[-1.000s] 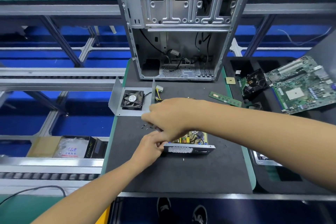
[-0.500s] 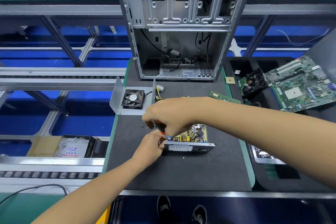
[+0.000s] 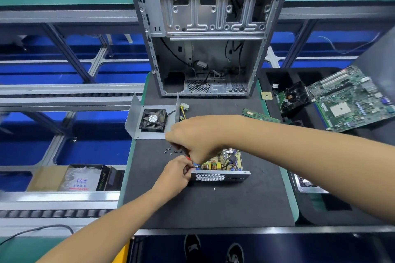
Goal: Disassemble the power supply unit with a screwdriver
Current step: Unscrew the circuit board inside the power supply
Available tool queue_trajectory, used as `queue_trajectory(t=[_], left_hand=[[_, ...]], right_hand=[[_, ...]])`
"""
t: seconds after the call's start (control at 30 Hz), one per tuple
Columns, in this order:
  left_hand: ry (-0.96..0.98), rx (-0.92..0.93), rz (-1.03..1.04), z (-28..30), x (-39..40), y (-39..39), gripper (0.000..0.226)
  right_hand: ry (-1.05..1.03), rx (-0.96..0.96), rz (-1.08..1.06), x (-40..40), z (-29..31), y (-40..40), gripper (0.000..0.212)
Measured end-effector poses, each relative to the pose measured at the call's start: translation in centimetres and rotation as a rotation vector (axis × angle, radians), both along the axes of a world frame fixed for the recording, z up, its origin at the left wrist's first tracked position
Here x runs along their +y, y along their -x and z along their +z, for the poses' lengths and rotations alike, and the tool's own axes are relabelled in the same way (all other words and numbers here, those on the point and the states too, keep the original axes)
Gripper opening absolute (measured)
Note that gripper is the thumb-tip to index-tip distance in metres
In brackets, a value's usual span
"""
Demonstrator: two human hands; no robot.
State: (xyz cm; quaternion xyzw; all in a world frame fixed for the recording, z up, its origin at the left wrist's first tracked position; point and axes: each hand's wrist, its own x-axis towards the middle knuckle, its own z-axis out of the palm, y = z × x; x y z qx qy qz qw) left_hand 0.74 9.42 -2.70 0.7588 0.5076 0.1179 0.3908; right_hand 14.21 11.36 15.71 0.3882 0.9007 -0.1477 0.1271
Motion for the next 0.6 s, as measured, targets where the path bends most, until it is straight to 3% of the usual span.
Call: queue_trajectory(t=[0.13, 0.27, 0.37, 0.6], left_hand=[[-0.006, 0.003, -0.018, -0.34, -0.08, 0.09, 0.015], [-0.009, 0.008, -0.018, -0.51, 0.09, 0.22, 0.019], [0.021, 0.004, -0.026, -0.41, 0.21, 0.01, 0.021], [0.069, -0.002, -0.014, -0.59, 0.34, 0.14, 0.016]], right_hand=[[-0.035, 0.025, -0.045, -0.23, -0.43, -0.33, 0.022], [-0.175, -0.077, -0.103, -0.29, -0.66, 0.00, 0.031], [-0.098, -0.060, -0.084, -0.10, -0.67, 0.15, 0.017], [-0.015, 0.007, -0.016, -0.01, -0.28, -0.30, 0.027]])
